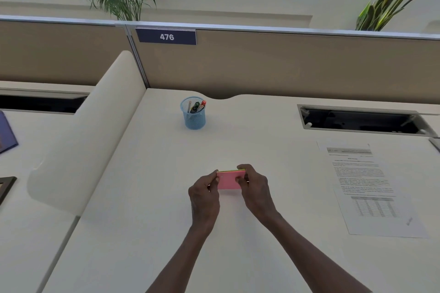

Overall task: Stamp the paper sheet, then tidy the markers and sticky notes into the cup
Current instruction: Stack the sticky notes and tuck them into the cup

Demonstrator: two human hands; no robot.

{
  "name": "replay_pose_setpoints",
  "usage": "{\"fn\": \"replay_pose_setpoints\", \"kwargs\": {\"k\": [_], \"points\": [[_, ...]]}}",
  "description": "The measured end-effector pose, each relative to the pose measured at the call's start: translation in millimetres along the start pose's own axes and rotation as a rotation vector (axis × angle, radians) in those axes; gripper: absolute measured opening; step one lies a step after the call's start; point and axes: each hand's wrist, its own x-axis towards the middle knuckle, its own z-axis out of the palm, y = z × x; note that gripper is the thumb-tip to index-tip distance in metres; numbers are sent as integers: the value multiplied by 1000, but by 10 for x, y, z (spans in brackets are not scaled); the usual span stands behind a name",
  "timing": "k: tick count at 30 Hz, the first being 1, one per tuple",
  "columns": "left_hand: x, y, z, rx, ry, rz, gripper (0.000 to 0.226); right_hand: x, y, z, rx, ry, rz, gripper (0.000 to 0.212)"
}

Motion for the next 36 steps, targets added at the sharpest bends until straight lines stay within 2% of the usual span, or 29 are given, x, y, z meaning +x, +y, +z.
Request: {"fn": "replay_pose_setpoints", "kwargs": {"k": [3,7,10,12,15,20,25,27,31,36], "points": [[-3,-30,-2,20,-4,9,24,-4,34,5,-36,-45,-15,15],[3,-76,-10,31,-2,47,23,43,49,6,-91,-82,-27,15],[48,-64,-30,44,6,87,21,129,-16,-39,-192,-54,-134,28],[124,-47,-44,57,12,116,22,221,-111,-77,-259,-40,-237,28],[307,-16,-78,81,10,171,23,396,-307,-139,-415,-122,-372,21],[701,87,-168,77,-36,242,26,789,-610,-186,-536,-232,-498,27],[1105,185,-151,32,-46,237,25,1221,-859,-225,-511,-205,-451,31],[1266,187,-120,47,4,217,33,1393,-943,-250,-491,-147,-387,32],[1582,150,-84,125,106,162,63,1703,-1096,-312,-361,0,-235,30],[1974,77,-54,203,57,102,107,2147,-1208,-292,-265,96,-172,28]]}}
